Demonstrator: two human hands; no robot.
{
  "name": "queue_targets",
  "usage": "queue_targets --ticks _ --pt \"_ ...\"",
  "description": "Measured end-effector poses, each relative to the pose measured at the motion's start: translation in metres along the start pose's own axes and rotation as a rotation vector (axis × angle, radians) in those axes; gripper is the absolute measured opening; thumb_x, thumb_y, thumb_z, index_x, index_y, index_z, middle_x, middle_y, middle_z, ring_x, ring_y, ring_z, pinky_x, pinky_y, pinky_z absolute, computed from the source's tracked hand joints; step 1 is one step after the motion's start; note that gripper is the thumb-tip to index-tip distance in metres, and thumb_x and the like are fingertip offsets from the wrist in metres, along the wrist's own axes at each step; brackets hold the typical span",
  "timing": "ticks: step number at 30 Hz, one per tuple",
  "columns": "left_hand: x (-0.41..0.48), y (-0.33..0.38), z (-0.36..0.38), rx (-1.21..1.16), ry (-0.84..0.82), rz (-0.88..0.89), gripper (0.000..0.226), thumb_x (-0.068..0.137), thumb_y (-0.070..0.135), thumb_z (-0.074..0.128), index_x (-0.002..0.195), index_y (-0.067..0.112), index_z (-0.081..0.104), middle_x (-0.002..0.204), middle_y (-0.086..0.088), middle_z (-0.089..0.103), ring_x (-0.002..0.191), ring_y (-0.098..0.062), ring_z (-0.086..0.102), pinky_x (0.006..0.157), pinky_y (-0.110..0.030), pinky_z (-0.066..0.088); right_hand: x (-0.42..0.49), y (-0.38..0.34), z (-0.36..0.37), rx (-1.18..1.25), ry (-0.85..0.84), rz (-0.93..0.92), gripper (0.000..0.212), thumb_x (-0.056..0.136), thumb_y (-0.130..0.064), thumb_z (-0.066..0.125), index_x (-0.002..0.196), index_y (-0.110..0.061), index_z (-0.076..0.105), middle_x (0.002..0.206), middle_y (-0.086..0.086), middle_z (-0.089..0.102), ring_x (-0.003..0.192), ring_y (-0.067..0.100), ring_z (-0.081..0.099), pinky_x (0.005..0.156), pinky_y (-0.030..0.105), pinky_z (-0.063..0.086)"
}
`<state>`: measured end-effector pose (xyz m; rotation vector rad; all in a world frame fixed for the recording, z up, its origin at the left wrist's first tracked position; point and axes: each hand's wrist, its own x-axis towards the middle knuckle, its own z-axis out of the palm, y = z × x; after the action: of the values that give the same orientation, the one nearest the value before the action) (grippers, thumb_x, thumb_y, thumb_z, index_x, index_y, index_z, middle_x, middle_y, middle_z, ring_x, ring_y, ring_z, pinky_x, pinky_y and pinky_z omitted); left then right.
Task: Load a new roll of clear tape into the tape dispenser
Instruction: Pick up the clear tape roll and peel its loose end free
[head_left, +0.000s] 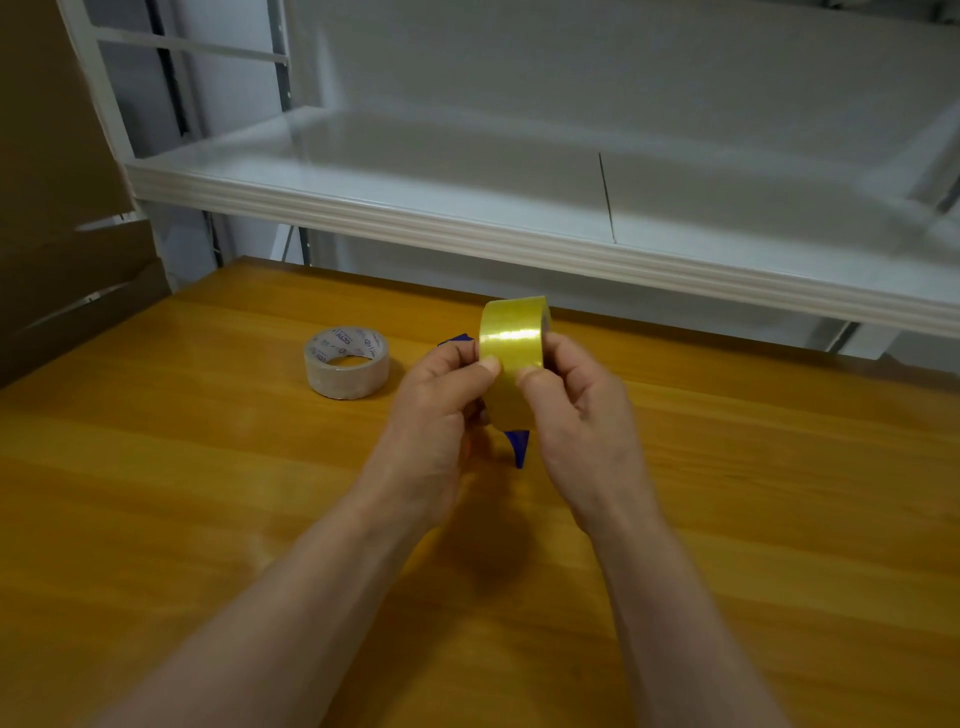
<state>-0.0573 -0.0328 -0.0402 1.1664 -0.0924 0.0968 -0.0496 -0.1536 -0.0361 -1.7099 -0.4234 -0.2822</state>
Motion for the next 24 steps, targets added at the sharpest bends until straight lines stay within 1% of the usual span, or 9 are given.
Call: queue_targets --ticks 2,5,10,14,17,19,21,22,24 --pt "0.001 0.002 -0.002 -0.053 0.012 -0.024 0.016 0.092 0.015 0.056 0.097 0.006 0.068 0.090 -0.020 0.061 0.085 -0.033 0.051 0.073 -0.043 0.043 0.001 0.002 0.001 -0.044 -0.031 -0.005 0.024 0.094 -0.029 0.052 0.108 -0.027 0.071 0.108 0.009 0.069 0.091 0.027 0.070 0.072 0.053 0.060" --pt "0.003 0.003 -0.004 -0.094 0.026 -0.040 0.015 0.096 0.015 0.055 0.090 0.011 0.069 0.078 -0.008 0.066 0.073 -0.022 0.056 0.068 -0.032 0.044 0.003 0.005 0.001 -0.046 -0.039 -0.010 0.025 0.093 -0.032 0.052 0.108 -0.027 0.071 0.110 0.011 0.069 0.095 0.030 0.070 0.074 0.055 0.059" --pt "0.003 0.001 -0.004 0.007 0.006 0.047 0.029 0.089 0.022 0.068 0.113 0.006 0.067 0.103 -0.017 0.067 0.095 -0.034 0.056 0.086 -0.052 0.045 0.000 0.002 -0.001 0.070 0.014 0.006 0.027 0.095 -0.026 0.051 0.108 -0.023 0.074 0.099 0.013 0.074 0.090 0.036 0.070 0.075 0.061 0.058" --pt "-0.001 -0.001 0.000 0.112 -0.055 0.098 0.029 0.087 0.017 0.065 0.116 0.013 0.063 0.109 -0.010 0.069 0.105 -0.033 0.065 0.087 -0.043 0.055 0.001 0.003 -0.002 0.136 0.060 0.031 0.028 0.093 -0.025 0.052 0.105 -0.019 0.076 0.098 0.018 0.073 0.085 0.039 0.065 0.073 0.046 0.055" --pt "-0.004 -0.003 0.003 0.258 -0.111 0.145 0.038 0.095 -0.001 0.061 0.128 0.016 0.054 0.119 -0.009 0.065 0.107 -0.026 0.065 0.076 -0.026 0.056 0.003 0.004 -0.005 0.213 0.096 0.078 0.026 0.101 -0.016 0.051 0.100 -0.014 0.076 0.094 0.007 0.078 0.086 0.022 0.071 0.075 0.032 0.058" --pt "-0.006 -0.005 0.006 0.374 -0.140 0.182 0.044 0.094 -0.003 0.060 0.131 0.021 0.051 0.121 -0.005 0.063 0.106 -0.015 0.065 0.075 -0.026 0.057 0.004 0.005 -0.006 0.276 0.127 0.120 0.027 0.104 -0.015 0.050 0.102 -0.014 0.076 0.098 0.010 0.078 0.095 0.028 0.074 0.083 0.041 0.062" --pt "-0.007 -0.009 0.008 0.471 -0.125 0.226 0.038 0.095 0.004 0.063 0.127 0.023 0.054 0.120 -0.002 0.064 0.107 -0.012 0.065 0.087 -0.032 0.058 0.005 0.006 -0.007 0.323 0.167 0.138 0.026 0.104 -0.021 0.052 0.105 -0.011 0.076 0.103 0.018 0.077 0.103 0.040 0.071 0.092 0.057 0.058" --pt "-0.007 -0.011 0.009 0.480 -0.109 0.234 0.032 0.096 0.008 0.063 0.123 0.024 0.056 0.117 -0.001 0.066 0.105 -0.013 0.066 0.088 -0.033 0.057 0.006 0.007 -0.007 0.324 0.179 0.135 0.027 0.104 -0.023 0.053 0.105 -0.010 0.076 0.103 0.017 0.077 0.102 0.039 0.072 0.091 0.056 0.059" --pt "-0.007 -0.013 0.009 0.434 -0.082 0.217 0.023 0.097 0.013 0.063 0.117 0.024 0.060 0.108 -0.002 0.069 0.097 -0.016 0.067 0.080 -0.033 0.053 0.005 0.006 -0.008 0.287 0.186 0.115 0.026 0.104 -0.024 0.054 0.099 -0.010 0.075 0.093 0.005 0.078 0.092 0.021 0.075 0.080 0.036 0.061"
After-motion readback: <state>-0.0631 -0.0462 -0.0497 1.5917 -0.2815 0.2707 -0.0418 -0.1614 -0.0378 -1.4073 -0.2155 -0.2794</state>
